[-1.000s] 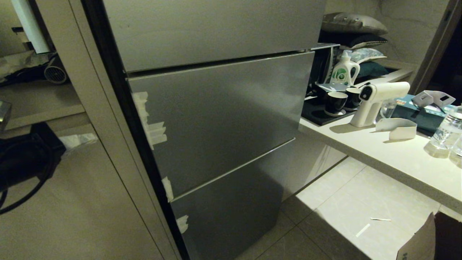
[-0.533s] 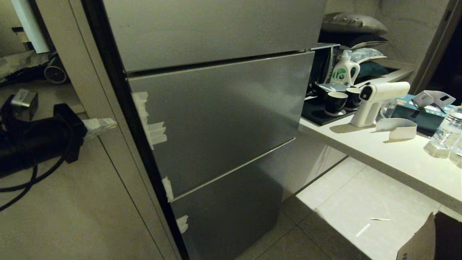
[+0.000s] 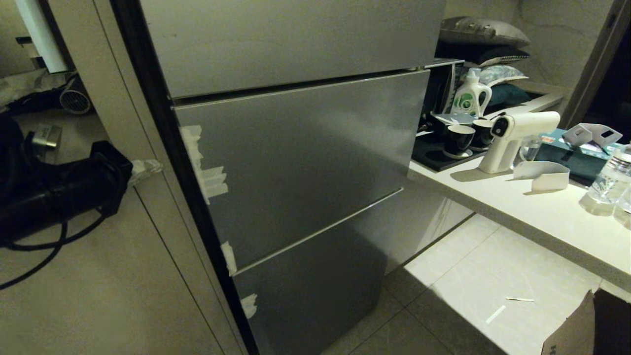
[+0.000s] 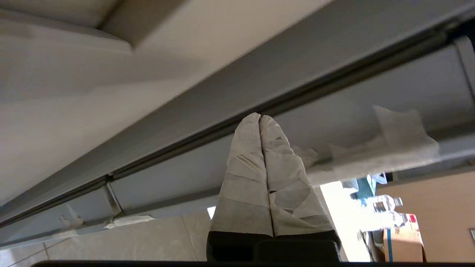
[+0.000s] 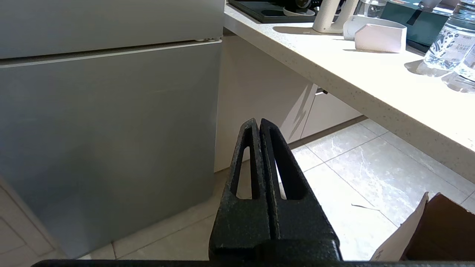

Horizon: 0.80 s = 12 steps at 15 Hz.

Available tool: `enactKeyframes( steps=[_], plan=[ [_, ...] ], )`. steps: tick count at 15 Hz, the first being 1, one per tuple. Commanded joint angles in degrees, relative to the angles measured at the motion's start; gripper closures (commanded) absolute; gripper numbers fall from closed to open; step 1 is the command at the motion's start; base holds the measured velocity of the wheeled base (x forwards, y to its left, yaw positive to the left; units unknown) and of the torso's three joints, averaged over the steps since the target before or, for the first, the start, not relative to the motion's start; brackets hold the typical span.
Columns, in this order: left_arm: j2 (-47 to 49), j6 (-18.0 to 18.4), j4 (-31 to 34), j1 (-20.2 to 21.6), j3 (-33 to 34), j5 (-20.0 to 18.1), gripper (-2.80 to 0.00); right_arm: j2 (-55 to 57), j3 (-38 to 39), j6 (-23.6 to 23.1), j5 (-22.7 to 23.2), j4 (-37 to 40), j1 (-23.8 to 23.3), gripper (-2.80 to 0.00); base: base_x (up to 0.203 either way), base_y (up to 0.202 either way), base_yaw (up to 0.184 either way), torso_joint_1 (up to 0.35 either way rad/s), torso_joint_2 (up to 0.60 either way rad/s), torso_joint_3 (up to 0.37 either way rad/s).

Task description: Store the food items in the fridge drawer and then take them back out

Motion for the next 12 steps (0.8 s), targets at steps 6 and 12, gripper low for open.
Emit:
enactKeyframes(
  steps=[6,12],
  plan=[
    [4.5,-3.1,-3.2,0.1,-3.5,-0.3,0.00,-0.1,1.8,0.7,-0.1,0.0,0.1,0.00,0.000,0.000,0.000,0.000,0.00,0.000],
    [5.3,-3.9,-3.9,-2.2,-3.7,-0.4,0.00,-0.1,1.8,0.6,0.0,-0.1,0.1,0.00,0.000,0.000,0.000,0.000,0.00,0.000]
  ],
)
